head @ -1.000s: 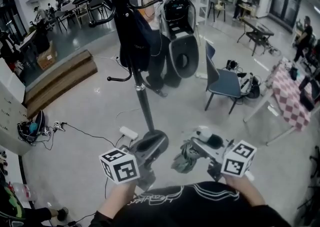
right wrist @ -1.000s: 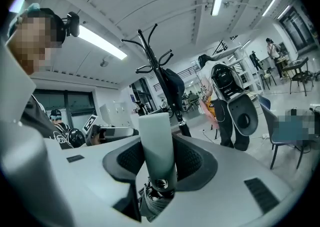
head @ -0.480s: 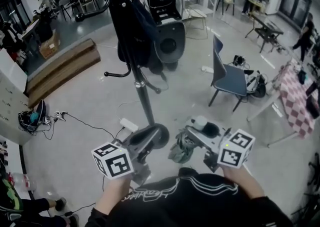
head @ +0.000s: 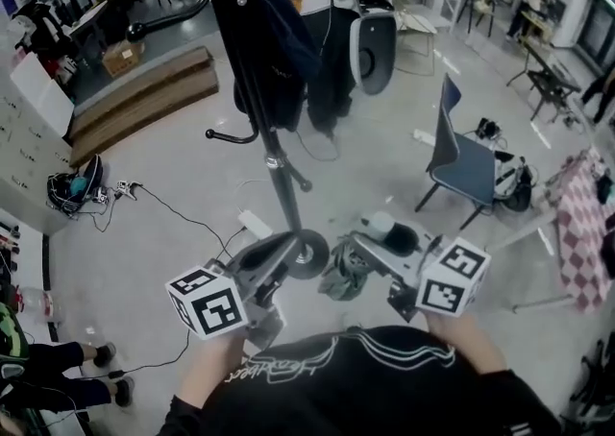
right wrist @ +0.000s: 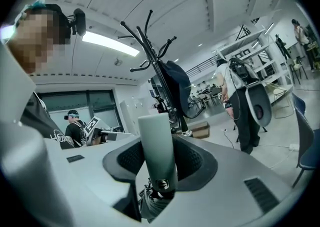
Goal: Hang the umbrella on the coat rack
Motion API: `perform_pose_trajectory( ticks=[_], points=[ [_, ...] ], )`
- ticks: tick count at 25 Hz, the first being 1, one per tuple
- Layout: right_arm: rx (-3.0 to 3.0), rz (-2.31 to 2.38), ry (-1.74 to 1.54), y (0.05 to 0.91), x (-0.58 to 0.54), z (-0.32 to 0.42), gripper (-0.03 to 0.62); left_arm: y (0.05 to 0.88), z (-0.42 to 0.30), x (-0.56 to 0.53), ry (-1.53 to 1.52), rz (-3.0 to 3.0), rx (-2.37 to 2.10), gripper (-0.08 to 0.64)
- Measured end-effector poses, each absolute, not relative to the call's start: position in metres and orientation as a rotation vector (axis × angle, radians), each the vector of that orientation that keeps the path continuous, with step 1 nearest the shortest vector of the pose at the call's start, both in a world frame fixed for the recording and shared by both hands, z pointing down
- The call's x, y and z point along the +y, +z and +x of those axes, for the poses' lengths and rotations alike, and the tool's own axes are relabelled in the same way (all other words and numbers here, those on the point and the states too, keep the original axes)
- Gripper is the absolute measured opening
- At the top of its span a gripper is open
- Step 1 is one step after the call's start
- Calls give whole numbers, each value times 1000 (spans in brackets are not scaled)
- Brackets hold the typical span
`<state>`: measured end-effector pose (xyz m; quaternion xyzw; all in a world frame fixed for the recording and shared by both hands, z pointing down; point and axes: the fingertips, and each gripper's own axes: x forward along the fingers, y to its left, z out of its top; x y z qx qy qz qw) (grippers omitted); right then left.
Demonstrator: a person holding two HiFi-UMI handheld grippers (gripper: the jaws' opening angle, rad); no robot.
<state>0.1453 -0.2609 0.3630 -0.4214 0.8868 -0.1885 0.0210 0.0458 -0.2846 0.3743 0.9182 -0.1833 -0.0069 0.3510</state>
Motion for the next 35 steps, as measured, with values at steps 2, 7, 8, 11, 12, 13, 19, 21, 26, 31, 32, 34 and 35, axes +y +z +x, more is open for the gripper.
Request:
perform_pose_trajectory(
  ticks=[2,7,8,11,12,13,19,21,26,31,32,34,35],
  points=[
    [2768,-1254,-570,359,-270,146,163,374,45,-292,-30,2371,-512,32],
    [2823,-1132,-570,353,-288,143,163,378,41,-306,-59,2338,-609,32],
    [2831,-1106,-573,352,-291,142,163,379,40,-307,-65,2333,-626,32],
    [2855,-1022,-575,347,-298,137,163,380,38,-311,-82,2323,-673,32],
    [2864,-992,-577,346,-301,135,163,379,36,-312,-87,2320,-690,32],
    [2872,-963,-578,344,-304,133,163,379,34,-313,-92,2316,-708,32],
    [2914,-845,-555,334,-319,122,163,377,24,-318,-119,2289,-795,32],
    [2924,-818,-558,334,-321,123,163,377,25,-317,-127,2276,-818,32],
    [2937,-774,-568,338,-332,122,163,379,24,-318,-136,2255,-855,32],
    [2941,-759,-584,345,-344,122,163,382,21,-322,-135,2236,-887,32],
    [2941,-763,-590,348,-347,123,163,383,21,-323,-134,2232,-891,32],
    [2941,-771,-608,353,-350,125,163,386,21,-324,-133,2224,-897,32],
    [2941,-775,-617,356,-351,126,163,388,21,-324,-133,2220,-900,32]
  ],
)
